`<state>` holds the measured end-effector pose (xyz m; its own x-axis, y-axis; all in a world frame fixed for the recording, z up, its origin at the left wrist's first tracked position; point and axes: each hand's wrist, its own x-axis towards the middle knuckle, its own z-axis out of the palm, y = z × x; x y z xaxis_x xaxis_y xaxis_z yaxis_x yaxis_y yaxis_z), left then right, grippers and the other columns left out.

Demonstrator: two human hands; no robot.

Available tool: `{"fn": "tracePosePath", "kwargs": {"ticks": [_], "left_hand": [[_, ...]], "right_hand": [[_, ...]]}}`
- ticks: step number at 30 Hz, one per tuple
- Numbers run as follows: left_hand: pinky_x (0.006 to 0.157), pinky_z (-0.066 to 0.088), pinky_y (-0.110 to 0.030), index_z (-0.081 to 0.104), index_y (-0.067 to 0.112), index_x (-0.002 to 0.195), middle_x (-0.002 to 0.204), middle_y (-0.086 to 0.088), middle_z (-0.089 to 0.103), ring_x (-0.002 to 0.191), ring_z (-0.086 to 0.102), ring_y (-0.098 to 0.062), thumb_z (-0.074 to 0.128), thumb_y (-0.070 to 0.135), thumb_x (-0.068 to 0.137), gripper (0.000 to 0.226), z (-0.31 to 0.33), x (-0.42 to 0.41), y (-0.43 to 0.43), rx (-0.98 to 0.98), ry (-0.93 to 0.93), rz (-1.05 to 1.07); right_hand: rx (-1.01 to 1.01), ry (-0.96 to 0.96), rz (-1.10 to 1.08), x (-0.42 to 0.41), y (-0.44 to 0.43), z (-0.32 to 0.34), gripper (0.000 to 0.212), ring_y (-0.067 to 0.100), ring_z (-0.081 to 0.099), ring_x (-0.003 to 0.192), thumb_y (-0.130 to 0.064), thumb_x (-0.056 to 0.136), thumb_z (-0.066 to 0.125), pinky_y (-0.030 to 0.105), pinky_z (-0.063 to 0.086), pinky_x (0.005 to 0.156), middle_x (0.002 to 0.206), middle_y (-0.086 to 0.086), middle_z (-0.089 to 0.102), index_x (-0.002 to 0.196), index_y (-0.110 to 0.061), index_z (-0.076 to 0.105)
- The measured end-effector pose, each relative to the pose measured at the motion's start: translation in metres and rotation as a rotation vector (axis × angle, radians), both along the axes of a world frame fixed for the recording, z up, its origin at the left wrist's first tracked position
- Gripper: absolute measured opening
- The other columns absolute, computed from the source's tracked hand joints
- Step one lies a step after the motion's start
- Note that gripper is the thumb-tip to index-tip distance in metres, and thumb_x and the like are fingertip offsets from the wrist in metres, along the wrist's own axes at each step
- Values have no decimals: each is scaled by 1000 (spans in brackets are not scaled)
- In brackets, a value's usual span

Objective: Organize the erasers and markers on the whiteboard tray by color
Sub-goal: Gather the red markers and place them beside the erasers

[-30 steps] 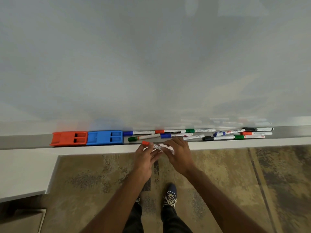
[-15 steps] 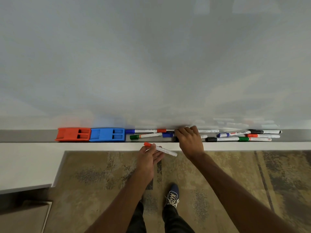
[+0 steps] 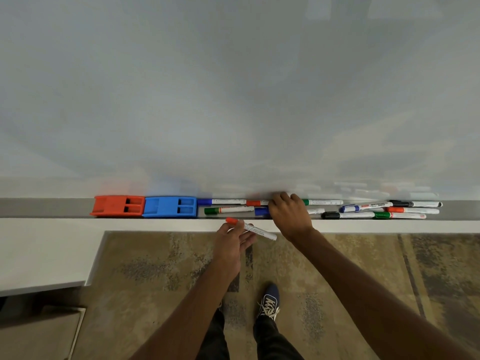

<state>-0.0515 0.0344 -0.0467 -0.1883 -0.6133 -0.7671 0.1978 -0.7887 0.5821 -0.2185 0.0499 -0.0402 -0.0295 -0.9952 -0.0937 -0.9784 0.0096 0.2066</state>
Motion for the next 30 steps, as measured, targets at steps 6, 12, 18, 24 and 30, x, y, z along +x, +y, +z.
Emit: {"fn": "tracePosePath", "kwargs": {"ticks": [6,12,18,24,30], "left_hand": [[80,61,-40,58,-2,116,105,-20,72,95,73,-30,58,11,96,24,2,-1,-2,6,0,4],[80,61,-40,58,0,118,107,-21,72,95,73,-30,59,12,96,25,1,1,-3,16,-5,12],[82,60,-43,54,2,126,110,-22,70,98,72,-32,57,12,97,31,1,-3,-4,3,14,18],[90,56,-50,53,3,128,118,-24,66,106,67,-37,52,12,99,30,5,-14,-3,-4,77,29],[74,60,-41,51,4,128,117,-23,68,100,71,-34,50,11,100,29,10,-35,2,-44,175,1]], "right_hand": [[113,-2,14,3,-7,7,7,23,66,81,-11,80,70,34,51,69,89,6,68,86,-13,71],[156,-15,33,1,-9,10,14,25,64,88,-8,88,58,35,50,71,97,7,67,95,-13,69],[36,-53,72,-5,0,8,8,23,62,73,-7,75,73,34,50,55,81,7,66,80,-11,68],[-155,-227,60,-9,13,12,12,25,59,79,-11,76,73,37,48,66,84,7,64,84,-10,64],[-120,-673,-127,-17,38,19,16,24,63,78,-33,87,61,41,43,83,83,-2,71,94,-19,63]]}}
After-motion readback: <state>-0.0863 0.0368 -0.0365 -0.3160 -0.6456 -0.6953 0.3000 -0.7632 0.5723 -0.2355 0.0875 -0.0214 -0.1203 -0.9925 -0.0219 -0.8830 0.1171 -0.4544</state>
